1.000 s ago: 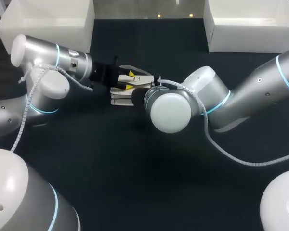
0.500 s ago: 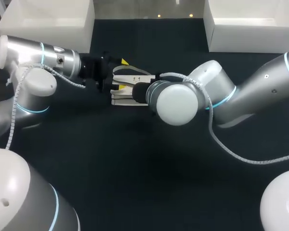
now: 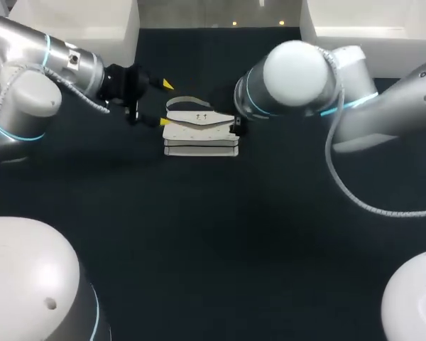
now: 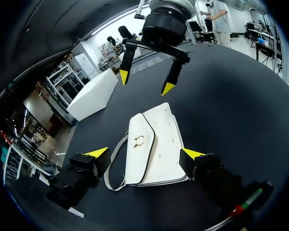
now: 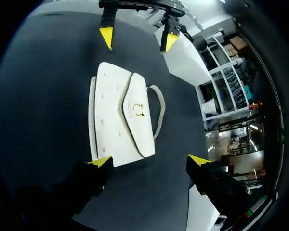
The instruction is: Pick up the bag, open it, inspect its contents, close it, and place it on the opposite side
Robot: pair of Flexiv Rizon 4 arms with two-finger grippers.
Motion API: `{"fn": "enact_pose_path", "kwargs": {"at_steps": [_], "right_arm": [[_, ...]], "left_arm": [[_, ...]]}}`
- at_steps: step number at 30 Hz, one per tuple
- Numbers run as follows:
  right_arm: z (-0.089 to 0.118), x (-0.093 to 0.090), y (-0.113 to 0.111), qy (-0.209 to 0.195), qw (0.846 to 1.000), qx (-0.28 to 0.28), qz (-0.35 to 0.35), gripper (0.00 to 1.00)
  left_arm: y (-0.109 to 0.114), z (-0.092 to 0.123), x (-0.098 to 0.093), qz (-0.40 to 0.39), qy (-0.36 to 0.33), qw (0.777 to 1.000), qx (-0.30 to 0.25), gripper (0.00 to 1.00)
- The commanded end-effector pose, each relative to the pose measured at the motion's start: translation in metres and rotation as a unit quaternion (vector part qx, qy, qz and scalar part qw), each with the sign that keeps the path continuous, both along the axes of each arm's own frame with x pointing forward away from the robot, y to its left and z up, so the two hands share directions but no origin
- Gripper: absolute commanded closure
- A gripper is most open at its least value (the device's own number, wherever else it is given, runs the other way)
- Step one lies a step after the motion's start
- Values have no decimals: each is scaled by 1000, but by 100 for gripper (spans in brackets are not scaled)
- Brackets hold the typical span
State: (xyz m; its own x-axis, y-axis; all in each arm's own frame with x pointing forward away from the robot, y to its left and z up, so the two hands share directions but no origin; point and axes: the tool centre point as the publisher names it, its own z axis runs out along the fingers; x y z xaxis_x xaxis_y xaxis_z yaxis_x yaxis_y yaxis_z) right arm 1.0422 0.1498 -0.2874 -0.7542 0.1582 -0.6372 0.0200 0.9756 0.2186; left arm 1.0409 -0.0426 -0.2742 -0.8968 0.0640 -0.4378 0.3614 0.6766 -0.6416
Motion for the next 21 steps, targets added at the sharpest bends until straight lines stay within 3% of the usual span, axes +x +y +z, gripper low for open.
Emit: {"fn": "enact_pose_path", "kwargs": {"at_steps": [1,5,7,21], "right_arm": [[11,7,2,70,997,-15,7,0],[15,10,2,90,996,-11,9,0],[17,10,1,97,995,-10,12,0],[17,10,1,97,995,-10,12,0]], "left_arm": [[3,12,-3,-23,47,998,45,0],[4,13,-6,-32,83,994,61,0],[6,13,-7,-27,63,992,105,0],[6,13,-7,-27,63,992,105,0]]}}
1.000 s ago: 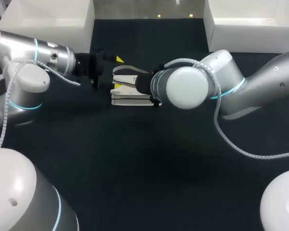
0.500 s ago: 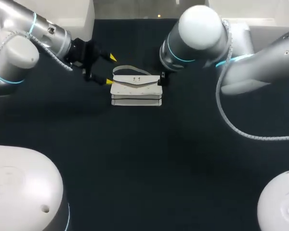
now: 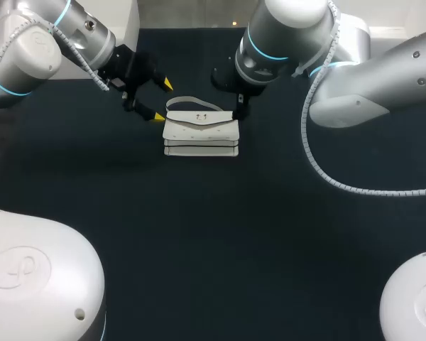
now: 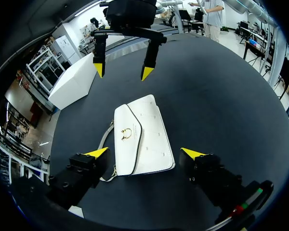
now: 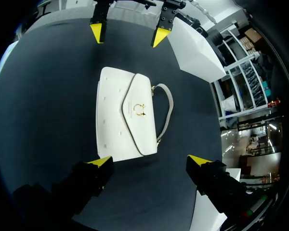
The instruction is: Pick up the bag, open it, inspect its contents, close it, and place it on the opposite side
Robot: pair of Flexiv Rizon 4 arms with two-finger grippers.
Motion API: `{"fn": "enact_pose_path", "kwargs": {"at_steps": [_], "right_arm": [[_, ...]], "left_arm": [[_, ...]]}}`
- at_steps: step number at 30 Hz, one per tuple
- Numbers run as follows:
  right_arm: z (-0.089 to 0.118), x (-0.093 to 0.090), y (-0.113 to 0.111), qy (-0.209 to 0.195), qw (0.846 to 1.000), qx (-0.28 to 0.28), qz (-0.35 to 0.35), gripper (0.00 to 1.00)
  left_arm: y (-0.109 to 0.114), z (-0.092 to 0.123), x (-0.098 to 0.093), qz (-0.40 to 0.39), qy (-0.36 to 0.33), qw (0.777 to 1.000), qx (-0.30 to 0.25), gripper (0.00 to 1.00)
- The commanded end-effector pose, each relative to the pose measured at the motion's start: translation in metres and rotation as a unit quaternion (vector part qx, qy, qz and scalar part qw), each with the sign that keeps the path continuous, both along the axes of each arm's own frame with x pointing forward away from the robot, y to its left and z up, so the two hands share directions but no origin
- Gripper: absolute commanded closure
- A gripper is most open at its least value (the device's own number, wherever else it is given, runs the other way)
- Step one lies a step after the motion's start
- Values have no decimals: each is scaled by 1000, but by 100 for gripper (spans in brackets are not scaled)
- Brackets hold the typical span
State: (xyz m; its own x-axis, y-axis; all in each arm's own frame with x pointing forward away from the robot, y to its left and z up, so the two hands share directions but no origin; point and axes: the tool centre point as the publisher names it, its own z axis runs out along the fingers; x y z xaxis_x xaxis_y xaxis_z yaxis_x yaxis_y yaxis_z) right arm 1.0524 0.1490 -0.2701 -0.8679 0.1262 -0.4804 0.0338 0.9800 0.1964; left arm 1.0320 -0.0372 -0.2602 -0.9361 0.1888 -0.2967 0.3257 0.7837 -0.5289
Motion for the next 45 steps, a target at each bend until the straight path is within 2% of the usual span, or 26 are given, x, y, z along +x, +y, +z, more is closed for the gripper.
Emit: {"fn": "enact_pose_path", "kwargs": {"at_steps": [1,3,6,8,11,13,14,15,18,19,20,22,23,24,26,27,28,29,30,31,45], "right_arm": [[-1,0,1,-1,1000,-2,-1,0],[-1,0,1,-1,1000,-2,-1,0],[-1,11,2,70,995,20,-72,0],[-2,15,-1,119,985,26,-122,0],[0,18,-8,174,965,46,-190,0],[2,16,-13,186,954,70,-222,0],[2,16,-15,196,947,73,-245,0],[2,14,-17,189,943,74,-265,0],[4,9,-22,198,919,101,-325,0],[4,7,-24,200,906,114,-356,0],[4,5,-25,198,901,122,-367,0],[2,1,-28,200,875,144,-416,0],[0,-1,-29,192,870,140,-433,0],[-2,-2,-30,198,856,156,-452,0],[-5,-6,-32,196,838,162,-484,0],[-7,-7,-33,204,825,174,-498,0],[-8,-8,-33,210,820,178,-501,0],[-9,-9,-32,219,803,189,-521,0],[-11,-10,-33,241,795,203,-518,0],[-12,-12,-34,267,796,218,-497,0],[-12,-12,-34,267,796,218,-497,0]], "left_arm": [[0,-1,2,-2,1,1000,-1,0],[-2,-2,2,7,18,1000,-5,0],[-5,-3,1,84,63,994,2,0],[-6,-1,-2,139,106,985,7,0],[-5,2,-7,212,157,964,19,0],[-4,4,-11,256,187,948,22,0],[-4,4,-11,294,212,931,25,0],[-4,4,-11,316,216,924,24,0],[0,1,-12,365,267,892,1,0],[2,0,-10,383,290,877,-8,0],[3,-2,-10,402,299,866,-13,0],[6,-8,-9,431,330,839,-32,0],[6,-10,-9,450,327,830,-39,0],[8,-12,-10,466,332,818,-54,0],[11,-15,-11,485,359,793,-82,0],[12,-16,-11,496,367,782,-96,0],[14,-16,-11,501,380,769,-109,0],[15,-16,-11,513,382,761,-113,0],[15,-15,-11,515,374,764,-106,0],[15,-12,-12,502,343,791,-71,0],[15,-12,-12,502,343,791,-71,0]]}}
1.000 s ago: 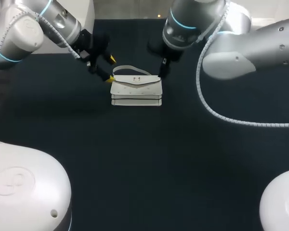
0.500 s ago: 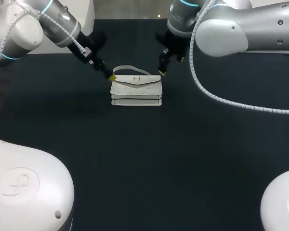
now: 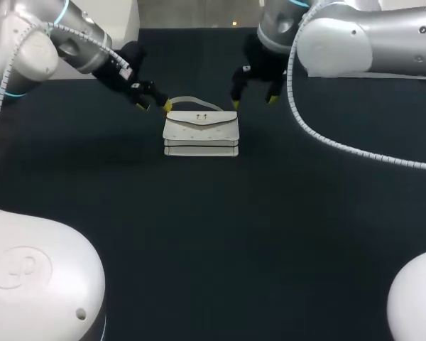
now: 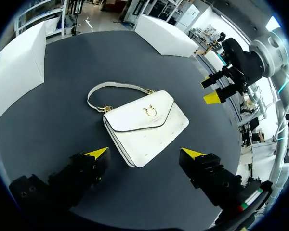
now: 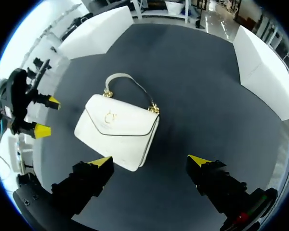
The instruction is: Pick up the bag, open it, inspect its contents, close it, and place it on the opposite side
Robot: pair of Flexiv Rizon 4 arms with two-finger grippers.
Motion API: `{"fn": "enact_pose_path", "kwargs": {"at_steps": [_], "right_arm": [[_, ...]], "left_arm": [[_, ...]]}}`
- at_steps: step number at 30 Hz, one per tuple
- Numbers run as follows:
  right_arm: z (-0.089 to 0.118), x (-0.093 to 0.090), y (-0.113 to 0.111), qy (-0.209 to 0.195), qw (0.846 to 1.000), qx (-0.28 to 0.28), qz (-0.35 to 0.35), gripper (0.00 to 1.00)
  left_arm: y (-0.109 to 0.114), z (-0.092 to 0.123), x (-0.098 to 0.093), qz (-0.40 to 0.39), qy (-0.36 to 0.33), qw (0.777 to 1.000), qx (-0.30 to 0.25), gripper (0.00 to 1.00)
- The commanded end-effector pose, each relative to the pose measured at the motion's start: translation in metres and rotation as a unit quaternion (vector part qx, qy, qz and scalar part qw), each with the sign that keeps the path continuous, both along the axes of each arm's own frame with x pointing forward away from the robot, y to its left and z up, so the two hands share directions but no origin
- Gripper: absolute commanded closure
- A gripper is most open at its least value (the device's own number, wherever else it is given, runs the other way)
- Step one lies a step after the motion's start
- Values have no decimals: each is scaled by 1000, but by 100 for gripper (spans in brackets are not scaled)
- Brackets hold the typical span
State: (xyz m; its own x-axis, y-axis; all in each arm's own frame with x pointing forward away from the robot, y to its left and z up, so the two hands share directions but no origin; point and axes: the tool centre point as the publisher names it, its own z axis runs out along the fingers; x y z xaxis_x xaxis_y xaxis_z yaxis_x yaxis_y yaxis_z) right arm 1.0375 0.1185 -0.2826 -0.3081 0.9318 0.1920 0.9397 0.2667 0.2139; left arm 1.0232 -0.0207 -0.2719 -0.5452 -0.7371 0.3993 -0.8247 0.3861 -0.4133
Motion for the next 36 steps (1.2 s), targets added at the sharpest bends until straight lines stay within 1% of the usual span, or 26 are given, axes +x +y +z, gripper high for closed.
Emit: {"fn": "enact_pose_path", "kwargs": {"at_steps": [1,2,3,5,6,7,8,11,12,13,14,18,21,27,31,36], "right_arm": [[0,3,-3,4,1000,4,-3,0],[0,3,-3,4,1000,4,-3,0],[-2,6,-3,18,999,16,-29,0],[-5,7,-5,37,995,66,-59,0],[-8,8,-5,52,992,81,-79,0],[-10,7,-5,54,990,86,-99,0],[-13,7,-6,72,986,104,-112,0],[-20,8,-9,104,973,145,-149,0],[-22,8,-9,103,970,153,-157,0],[-25,8,-10,111,965,165,-173,0],[-26,9,-10,115,962,176,-174,0],[-33,10,-9,121,950,209,-198,0],[-39,14,-8,133,939,236,-210,0],[-46,20,0,142,930,268,-208,0],[-52,26,7,153,922,285,-212,0],[-56,31,14,154,920,301,-198,0]], "left_arm": [[-1,0,-4,3,-3,1000,1,0],[-5,-2,-1,35,25,999,-8,0],[-5,-4,2,70,51,996,-20,0],[-2,-7,5,119,90,988,-47,0],[-1,-8,6,145,106,982,-57,0],[2,-9,5,162,112,978,-68,0],[4,-10,4,171,129,973,-82,0],[9,-12,3,203,164,959,-111,0],[11,-13,4,214,174,954,-118,0],[11,-14,3,214,183,951,-126,0],[12,-15,3,221,191,947,-134,0],[10,-23,2,210,199,946,-142,0],[8,-29,5,217,213,939,-160,0],[4,-43,10,210,221,934,-189,0],[5,-56,18,214,222,930,-201,0],[4,-62,23,212,221,925,-226,0]]}}
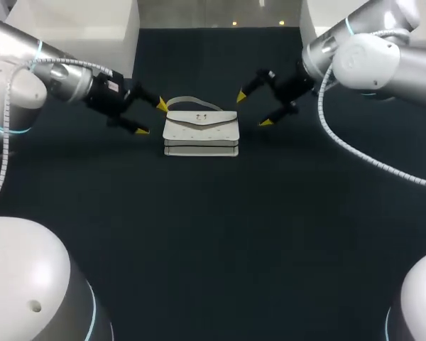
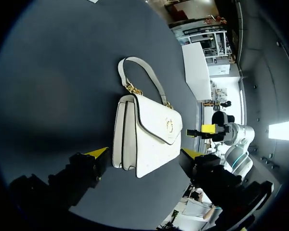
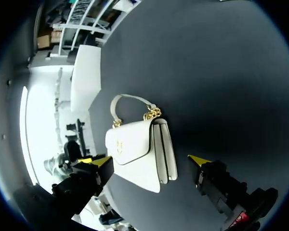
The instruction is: Pick up the bag, open it, inspect its contents, close it, and place it on the opposite side
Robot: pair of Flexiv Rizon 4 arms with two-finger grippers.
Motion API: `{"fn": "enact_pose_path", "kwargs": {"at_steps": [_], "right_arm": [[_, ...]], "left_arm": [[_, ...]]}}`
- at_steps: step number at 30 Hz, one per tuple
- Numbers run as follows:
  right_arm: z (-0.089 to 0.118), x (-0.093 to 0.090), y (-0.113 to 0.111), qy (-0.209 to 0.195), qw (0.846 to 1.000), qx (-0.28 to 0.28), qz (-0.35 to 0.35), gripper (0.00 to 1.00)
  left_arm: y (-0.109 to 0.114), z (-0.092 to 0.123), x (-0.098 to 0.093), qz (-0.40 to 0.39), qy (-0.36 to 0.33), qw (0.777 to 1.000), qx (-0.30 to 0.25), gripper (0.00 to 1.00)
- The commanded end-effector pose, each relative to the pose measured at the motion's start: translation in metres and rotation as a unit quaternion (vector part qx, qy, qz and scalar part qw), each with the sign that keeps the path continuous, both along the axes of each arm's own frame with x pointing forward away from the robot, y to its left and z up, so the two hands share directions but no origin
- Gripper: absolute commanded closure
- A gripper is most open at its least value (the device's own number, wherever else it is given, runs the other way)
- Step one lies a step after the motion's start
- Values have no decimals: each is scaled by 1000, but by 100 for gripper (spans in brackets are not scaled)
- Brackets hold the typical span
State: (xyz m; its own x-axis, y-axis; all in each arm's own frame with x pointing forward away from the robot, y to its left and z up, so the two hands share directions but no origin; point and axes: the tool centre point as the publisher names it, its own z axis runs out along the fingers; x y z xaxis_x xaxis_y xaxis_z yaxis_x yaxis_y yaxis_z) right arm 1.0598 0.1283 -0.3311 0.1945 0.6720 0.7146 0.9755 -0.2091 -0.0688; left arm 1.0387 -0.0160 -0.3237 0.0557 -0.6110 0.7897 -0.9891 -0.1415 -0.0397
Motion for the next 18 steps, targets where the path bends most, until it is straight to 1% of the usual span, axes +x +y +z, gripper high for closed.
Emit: {"fn": "enact_pose_path", "kwargs": {"at_steps": [1,6,8,9,12,15,16,17,18], "right_arm": [[-8,10,6,5,1000,14,9,0],[-17,15,15,14,999,30,21,0],[-21,17,17,17,999,42,21,11],[-22,18,18,17,999,42,22,13],[-23,20,20,17,998,52,23,14],[-25,21,24,18,998,57,25,22],[-25,21,25,18,998,57,26,22],[-26,22,26,18,998,58,26,23],[-26,22,26,19,998,60,27,23]], "left_arm": [[-1,-11,8,2,-8,999,-40,0],[-1,-18,16,12,-12,998,-64,0],[-1,-21,20,13,-12,997,-76,0],[-1,-22,23,16,-9,996,-85,0],[0,-24,29,15,-3,995,-102,0],[-1,-25,32,14,2,993,-118,1],[-2,-25,33,14,2,993,-119,1],[-3,-25,33,11,3,992,-122,6],[-4,-24,34,11,4,992,-125,9]]}}
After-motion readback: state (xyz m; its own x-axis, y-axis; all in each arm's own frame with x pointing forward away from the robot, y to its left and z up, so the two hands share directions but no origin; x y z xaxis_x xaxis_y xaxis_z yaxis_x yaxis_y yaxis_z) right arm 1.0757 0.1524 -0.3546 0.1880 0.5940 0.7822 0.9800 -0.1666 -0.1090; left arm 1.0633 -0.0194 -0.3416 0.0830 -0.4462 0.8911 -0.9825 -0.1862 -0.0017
